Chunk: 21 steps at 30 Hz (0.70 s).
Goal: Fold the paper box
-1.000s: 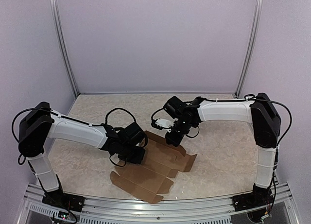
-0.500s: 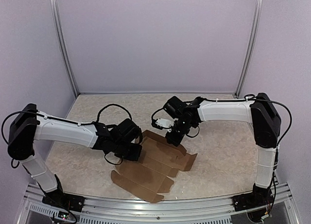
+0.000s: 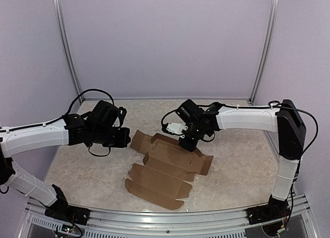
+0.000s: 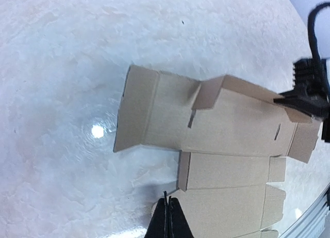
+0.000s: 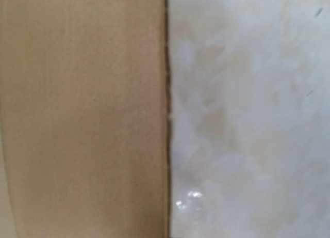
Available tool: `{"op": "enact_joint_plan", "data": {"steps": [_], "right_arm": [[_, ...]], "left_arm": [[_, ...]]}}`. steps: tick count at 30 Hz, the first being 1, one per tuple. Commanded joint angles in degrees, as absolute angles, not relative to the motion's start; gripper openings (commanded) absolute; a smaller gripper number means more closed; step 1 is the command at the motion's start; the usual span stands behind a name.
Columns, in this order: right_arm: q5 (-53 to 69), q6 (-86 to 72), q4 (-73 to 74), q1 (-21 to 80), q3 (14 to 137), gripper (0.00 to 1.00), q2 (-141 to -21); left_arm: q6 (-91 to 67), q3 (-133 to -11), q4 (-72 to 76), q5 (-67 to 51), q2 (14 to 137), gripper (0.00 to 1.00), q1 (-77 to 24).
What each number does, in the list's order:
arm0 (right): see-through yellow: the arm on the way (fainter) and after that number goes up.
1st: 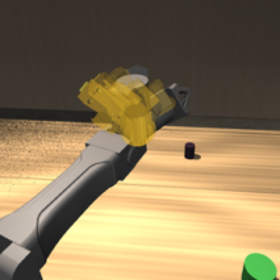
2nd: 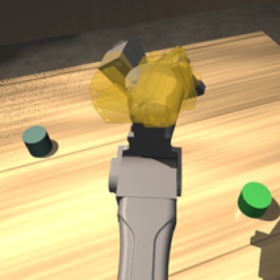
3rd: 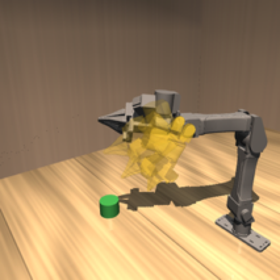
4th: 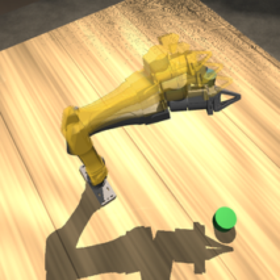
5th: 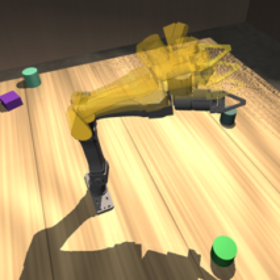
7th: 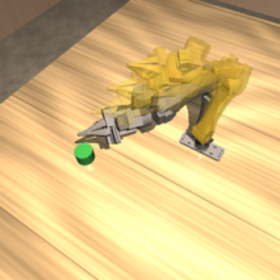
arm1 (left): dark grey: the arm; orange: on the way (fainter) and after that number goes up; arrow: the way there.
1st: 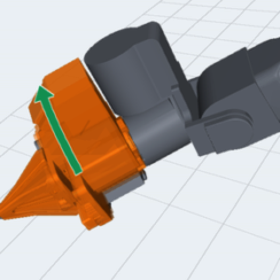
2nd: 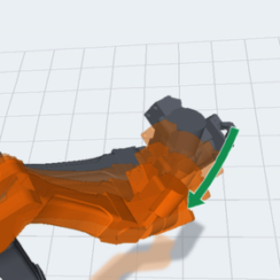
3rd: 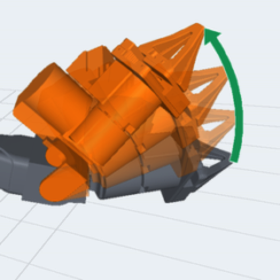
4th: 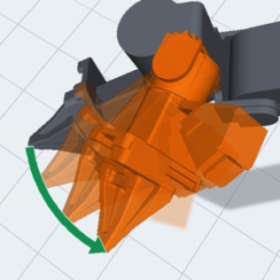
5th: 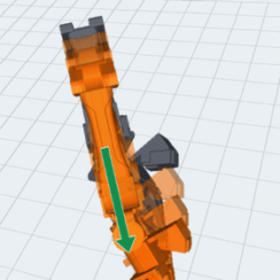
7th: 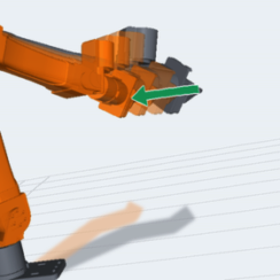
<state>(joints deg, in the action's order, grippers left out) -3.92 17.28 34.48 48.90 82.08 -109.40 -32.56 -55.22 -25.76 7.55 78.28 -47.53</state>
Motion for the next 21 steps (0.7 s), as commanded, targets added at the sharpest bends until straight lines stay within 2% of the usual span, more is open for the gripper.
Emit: {"op": "enact_joint_plan", "data": {"steps": [1, 11, 21], "right_arm": [[-9.5, 24.1, 30.1, 51.5, 79.9, 0.00, -105.3], [-23.5, 35.4, 15.4, 57.5, 71.4, 0.00, -100.2], [-39.6, 48.7, -8.1, 63.8, 60.0, 0.00, -99.4]], "left_arm": [[-31.6, -54.1, -27.5, 10.9, 72.4, 0.00, -43.2], [-36.0, -42.6, -15.4, 3.9, 64.0, 0.00, -33.7], [-35.5, -36.7, -3.6, -2.5, 67.6, 0.00, -32.3]]}}
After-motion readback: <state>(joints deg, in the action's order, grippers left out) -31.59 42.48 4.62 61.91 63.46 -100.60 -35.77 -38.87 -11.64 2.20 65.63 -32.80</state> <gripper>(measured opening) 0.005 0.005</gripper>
